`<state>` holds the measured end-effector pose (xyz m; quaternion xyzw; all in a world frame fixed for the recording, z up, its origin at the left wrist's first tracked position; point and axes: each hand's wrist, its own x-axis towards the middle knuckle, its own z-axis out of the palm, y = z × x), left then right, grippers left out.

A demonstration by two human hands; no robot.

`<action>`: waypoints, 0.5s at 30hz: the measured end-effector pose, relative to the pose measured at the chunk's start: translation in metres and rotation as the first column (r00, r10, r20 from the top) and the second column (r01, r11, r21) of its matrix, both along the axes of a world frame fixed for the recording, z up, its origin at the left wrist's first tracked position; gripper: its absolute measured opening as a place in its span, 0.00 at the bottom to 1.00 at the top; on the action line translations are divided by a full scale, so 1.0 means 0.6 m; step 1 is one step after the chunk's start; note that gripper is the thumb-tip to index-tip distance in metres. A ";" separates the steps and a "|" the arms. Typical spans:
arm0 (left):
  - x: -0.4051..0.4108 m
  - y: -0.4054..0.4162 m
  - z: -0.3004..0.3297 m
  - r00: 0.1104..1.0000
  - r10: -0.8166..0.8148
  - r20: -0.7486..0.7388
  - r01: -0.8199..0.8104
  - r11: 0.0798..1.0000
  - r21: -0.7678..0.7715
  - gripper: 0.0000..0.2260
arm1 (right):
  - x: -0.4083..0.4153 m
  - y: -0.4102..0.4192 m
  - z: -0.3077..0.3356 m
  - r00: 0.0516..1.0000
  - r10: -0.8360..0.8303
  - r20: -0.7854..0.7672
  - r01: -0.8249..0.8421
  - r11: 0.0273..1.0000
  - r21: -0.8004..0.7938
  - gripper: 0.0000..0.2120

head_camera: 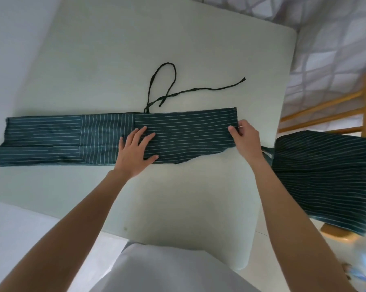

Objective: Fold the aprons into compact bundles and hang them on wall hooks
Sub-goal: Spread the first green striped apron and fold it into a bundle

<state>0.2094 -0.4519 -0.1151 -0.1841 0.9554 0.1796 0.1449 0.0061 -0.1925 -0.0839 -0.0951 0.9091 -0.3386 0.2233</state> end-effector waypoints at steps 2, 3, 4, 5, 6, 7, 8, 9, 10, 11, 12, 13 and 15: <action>0.001 0.001 -0.005 0.999 -0.016 0.038 0.015 1.000 0.012 0.35 | 0.008 0.010 -0.002 0.991 0.048 -0.127 -0.029 0.988 0.151 0.12; 0.001 0.001 -0.008 0.999 -0.029 0.045 0.028 1.000 0.013 0.36 | 0.011 0.017 -0.005 0.981 0.074 -0.178 -0.028 0.969 0.246 0.13; 0.002 0.001 -0.010 0.998 -0.043 0.050 0.042 0.999 0.010 0.36 | 0.014 0.023 -0.013 0.974 0.097 -0.205 -0.026 0.946 0.323 0.14; 0.002 0.001 -0.012 0.997 -0.056 0.056 0.056 0.998 0.004 0.37 | 0.017 0.028 -0.022 0.970 0.114 -0.213 -0.027 0.927 0.375 0.14; 0.002 0.000 -0.014 0.996 -0.067 0.062 0.068 0.998 -0.007 0.37 | 0.020 0.031 -0.031 0.968 0.125 -0.219 -0.027 0.916 0.401 0.14; 0.002 0.000 -0.015 0.995 -0.077 0.066 0.079 0.997 -0.022 0.37 | 0.021 0.032 -0.040 0.962 0.138 -0.236 -0.029 0.910 0.414 0.14; 0.003 0.000 -0.017 0.994 -0.086 0.069 0.088 0.996 -0.034 0.37 | 0.022 0.033 -0.048 0.949 0.159 -0.271 -0.032 0.907 0.420 0.14; 0.005 0.000 -0.021 0.993 -0.092 0.073 0.095 0.995 -0.043 0.37 | 0.022 0.033 -0.056 0.936 0.177 -0.306 -0.029 0.901 0.433 0.15; 0.006 0.000 -0.024 0.992 -0.099 0.077 0.103 0.994 -0.049 0.37 | 0.022 0.034 -0.062 0.923 0.175 -0.342 -0.008 0.898 0.439 0.16; 0.008 -0.001 -0.026 0.991 -0.104 0.078 0.108 0.993 -0.051 0.37 | 0.024 0.034 -0.064 0.911 0.156 -0.382 0.028 0.901 0.434 0.17; 0.009 0.000 -0.027 0.992 -0.111 0.067 0.115 0.992 -0.046 0.36 | 0.028 0.035 -0.066 0.898 0.126 -0.421 0.065 0.909 0.412 0.17; 0.011 -0.001 -0.026 0.992 -0.118 0.042 0.119 0.993 -0.026 0.36 | 0.034 0.034 -0.064 0.885 0.092 -0.457 0.097 0.923 0.372 0.16; 0.019 -0.002 -0.018 0.992 -0.109 -0.056 0.112 0.992 0.059 0.32 | 0.053 0.022 -0.053 0.858 0.045 -0.511 0.106 0.959 0.262 0.14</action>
